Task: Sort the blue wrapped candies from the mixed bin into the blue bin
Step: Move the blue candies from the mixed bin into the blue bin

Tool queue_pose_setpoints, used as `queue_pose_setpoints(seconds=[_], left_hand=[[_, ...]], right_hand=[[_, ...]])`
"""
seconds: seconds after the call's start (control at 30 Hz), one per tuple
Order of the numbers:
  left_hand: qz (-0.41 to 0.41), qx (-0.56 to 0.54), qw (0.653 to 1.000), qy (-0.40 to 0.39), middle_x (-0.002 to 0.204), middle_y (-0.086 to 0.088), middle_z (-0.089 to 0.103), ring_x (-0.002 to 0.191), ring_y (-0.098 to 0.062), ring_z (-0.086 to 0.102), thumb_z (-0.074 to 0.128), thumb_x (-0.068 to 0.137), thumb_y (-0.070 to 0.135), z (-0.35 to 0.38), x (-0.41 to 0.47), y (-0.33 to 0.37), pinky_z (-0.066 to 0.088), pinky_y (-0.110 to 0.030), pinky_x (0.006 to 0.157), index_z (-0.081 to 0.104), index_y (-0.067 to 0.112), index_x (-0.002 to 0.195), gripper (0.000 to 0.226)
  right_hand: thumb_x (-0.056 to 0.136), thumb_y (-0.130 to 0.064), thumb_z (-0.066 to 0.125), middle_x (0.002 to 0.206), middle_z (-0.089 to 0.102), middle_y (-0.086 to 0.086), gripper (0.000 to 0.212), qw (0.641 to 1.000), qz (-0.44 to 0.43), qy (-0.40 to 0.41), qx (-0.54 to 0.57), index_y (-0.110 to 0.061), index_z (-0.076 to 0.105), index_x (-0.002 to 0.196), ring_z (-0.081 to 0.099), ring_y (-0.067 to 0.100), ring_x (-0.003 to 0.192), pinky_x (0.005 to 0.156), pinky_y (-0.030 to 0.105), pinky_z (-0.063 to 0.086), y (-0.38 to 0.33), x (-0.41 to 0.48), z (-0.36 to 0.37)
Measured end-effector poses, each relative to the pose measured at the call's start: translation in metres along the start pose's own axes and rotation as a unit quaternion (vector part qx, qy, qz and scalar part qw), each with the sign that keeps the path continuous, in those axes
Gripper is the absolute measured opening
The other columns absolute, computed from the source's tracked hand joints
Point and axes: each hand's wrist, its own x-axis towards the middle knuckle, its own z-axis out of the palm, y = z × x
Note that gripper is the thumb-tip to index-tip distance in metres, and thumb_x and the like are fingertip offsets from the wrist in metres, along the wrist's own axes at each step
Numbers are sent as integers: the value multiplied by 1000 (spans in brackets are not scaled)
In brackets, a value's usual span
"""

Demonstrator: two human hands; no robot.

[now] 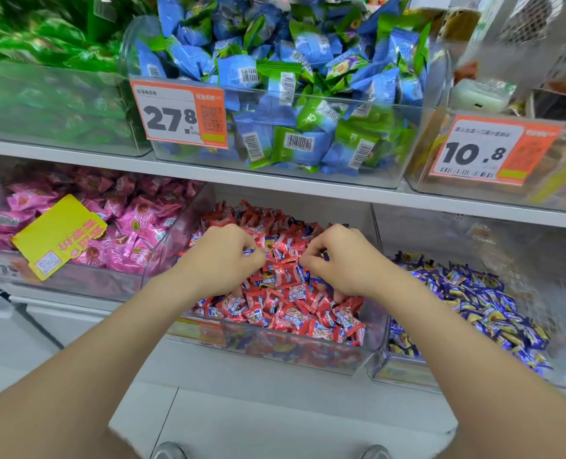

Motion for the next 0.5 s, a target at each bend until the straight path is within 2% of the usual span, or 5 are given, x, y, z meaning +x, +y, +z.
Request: queue_pose_setpoints(seconds=[0.07, 0.17, 0.27, 0.33, 0.5], left_hand=[[42, 72, 996, 40, 70, 0, 67, 70, -16, 70, 53, 102, 31, 3, 4, -6, 55, -39, 67, 67, 20, 91, 21], [77, 126, 989, 1, 72, 10, 63, 75, -14, 60, 47, 101, 29, 8, 2, -6, 53, -37, 68, 63, 38, 101, 18], [83, 198, 977, -16, 78, 9, 65, 79, -19, 63, 52, 92, 39, 22, 2, 0, 46, -31, 61, 67, 31, 91, 16], [82, 242, 967, 1, 90, 9, 69, 90, -22, 67, 60, 89, 41, 27, 6, 1, 39, -30, 65, 70, 34, 104, 19], [94, 315, 944, 15, 115, 0, 70, 106, -29, 68, 69, 92, 56, 29, 20, -4, 38, -34, 71, 66, 38, 125, 38]], right_hand=[[101, -34, 71, 63, 70, 13, 36, 999, 9, -10, -39, -4, 76, 81, 65, 15, 48, 56, 16, 49, 1, 8, 6], [93, -34, 77, 87, 67, 10, 24, 990, 16, 1, -141, -10, 75, 89, 58, 23, 89, 80, 41, 55, 6, 22, 21], [90, -18, 73, 110, 63, 11, 21, 977, 36, 6, -210, -15, 70, 110, 65, 34, 97, 79, 43, 58, 0, 25, 32], [90, -16, 72, 107, 61, 10, 21, 964, 44, 29, -261, -14, 62, 109, 67, 36, 96, 73, 40, 52, -4, 26, 35], [86, -42, 84, 113, 64, 10, 47, 952, 64, 23, -298, -17, 61, 119, 67, 35, 100, 72, 39, 47, -8, 30, 36]])
